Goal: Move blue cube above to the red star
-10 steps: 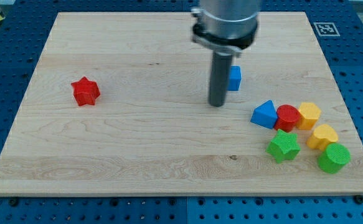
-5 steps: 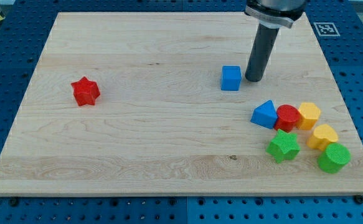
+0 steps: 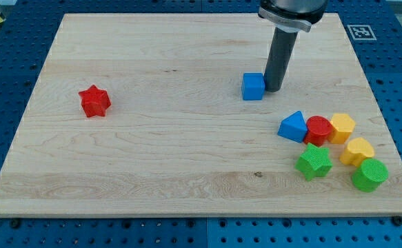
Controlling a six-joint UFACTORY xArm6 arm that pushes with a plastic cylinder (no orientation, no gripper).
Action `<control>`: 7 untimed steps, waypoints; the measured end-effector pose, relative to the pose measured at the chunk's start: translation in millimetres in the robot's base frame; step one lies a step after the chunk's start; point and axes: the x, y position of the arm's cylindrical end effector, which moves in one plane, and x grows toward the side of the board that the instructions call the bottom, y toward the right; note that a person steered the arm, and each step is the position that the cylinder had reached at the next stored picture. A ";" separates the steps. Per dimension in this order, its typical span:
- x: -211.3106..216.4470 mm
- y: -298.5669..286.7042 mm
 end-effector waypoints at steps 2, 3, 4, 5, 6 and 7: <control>5.4 -4.8; 9.1 -10.1; 9.1 -22.6; 9.1 -46.2; 9.1 -72.3; 9.1 -101.4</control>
